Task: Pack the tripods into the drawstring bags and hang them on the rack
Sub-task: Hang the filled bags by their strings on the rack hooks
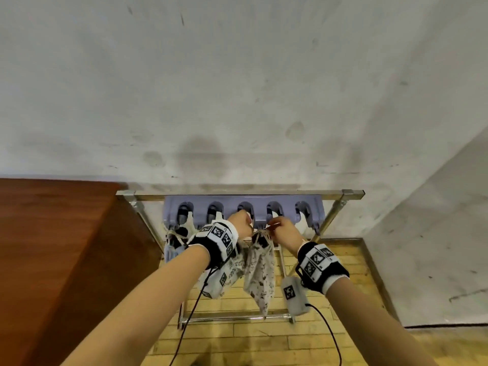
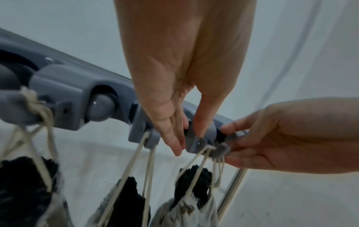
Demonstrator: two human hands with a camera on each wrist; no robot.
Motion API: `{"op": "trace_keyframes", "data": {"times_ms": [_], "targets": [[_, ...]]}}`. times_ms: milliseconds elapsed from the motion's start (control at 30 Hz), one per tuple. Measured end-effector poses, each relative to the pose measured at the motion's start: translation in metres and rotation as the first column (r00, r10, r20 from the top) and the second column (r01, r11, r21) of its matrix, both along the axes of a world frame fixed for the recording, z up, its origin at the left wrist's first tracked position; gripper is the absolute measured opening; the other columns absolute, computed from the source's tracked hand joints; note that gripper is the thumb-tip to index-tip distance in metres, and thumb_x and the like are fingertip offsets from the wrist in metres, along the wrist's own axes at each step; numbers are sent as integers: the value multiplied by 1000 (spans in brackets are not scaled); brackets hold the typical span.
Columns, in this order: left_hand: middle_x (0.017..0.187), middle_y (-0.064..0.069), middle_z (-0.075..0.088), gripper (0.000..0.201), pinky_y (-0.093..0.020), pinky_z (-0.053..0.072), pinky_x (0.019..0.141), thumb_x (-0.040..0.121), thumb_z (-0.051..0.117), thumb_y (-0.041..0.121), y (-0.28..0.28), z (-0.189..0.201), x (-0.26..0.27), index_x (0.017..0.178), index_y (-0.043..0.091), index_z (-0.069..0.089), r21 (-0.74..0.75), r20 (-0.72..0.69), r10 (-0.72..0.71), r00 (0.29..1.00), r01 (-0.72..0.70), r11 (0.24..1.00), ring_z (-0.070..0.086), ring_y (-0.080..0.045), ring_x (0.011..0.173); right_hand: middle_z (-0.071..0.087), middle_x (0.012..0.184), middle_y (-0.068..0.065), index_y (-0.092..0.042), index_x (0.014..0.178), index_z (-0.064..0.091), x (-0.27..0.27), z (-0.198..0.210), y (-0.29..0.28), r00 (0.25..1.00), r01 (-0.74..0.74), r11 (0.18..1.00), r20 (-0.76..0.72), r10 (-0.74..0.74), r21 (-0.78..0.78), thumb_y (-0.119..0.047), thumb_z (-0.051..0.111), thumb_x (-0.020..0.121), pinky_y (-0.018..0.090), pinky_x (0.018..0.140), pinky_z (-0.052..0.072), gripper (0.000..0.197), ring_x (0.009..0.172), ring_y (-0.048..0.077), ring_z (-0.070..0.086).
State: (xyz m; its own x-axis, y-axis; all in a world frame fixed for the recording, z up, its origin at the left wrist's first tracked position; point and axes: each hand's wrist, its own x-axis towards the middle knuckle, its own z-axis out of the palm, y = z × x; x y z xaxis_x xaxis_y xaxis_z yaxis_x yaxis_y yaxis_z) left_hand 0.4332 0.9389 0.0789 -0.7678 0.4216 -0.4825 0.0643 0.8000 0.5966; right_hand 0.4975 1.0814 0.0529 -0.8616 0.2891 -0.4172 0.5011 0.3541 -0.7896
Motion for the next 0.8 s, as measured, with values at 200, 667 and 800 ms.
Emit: {"op": "trace_keyframes", "data": {"times_ms": [200, 667, 800], "targets": [[81, -15, 65, 18, -30, 54, 73, 82, 64, -7, -46, 32, -13, 78, 10, 58, 337, 153, 103, 983, -149, 929, 65, -25, 79, 60, 86, 13, 2, 88, 63, -14, 70, -19, 993, -45, 988, -99, 60, 145, 6, 43, 86, 31, 67, 42, 20, 77, 24, 52], [81, -7, 66, 20, -14, 48, 47, 89, 51, -5, -462, 68, -2, 81, 11, 59, 308, 97, 547, 831, -548, 778, 63, -13, 65, 61, 90, -1, -7, 117, 63, -84, 111, -412, 752, -642, 725, 19, 659, 249, -6, 53, 90, 19, 64, 44, 28, 85, 19, 57], [78, -6, 69, 23, -18, 47, 51, 88, 45, -7, -592, 58, 8, 86, 9, 61, 281, 87, 621, 779, -617, 735, 64, -16, 64, 59, 95, 3, -11, 115, 62, -94, 97, -529, 675, -729, 646, 77, 734, 226, -10, 56, 91, 18, 54, 42, 24, 75, 14, 55]]}}
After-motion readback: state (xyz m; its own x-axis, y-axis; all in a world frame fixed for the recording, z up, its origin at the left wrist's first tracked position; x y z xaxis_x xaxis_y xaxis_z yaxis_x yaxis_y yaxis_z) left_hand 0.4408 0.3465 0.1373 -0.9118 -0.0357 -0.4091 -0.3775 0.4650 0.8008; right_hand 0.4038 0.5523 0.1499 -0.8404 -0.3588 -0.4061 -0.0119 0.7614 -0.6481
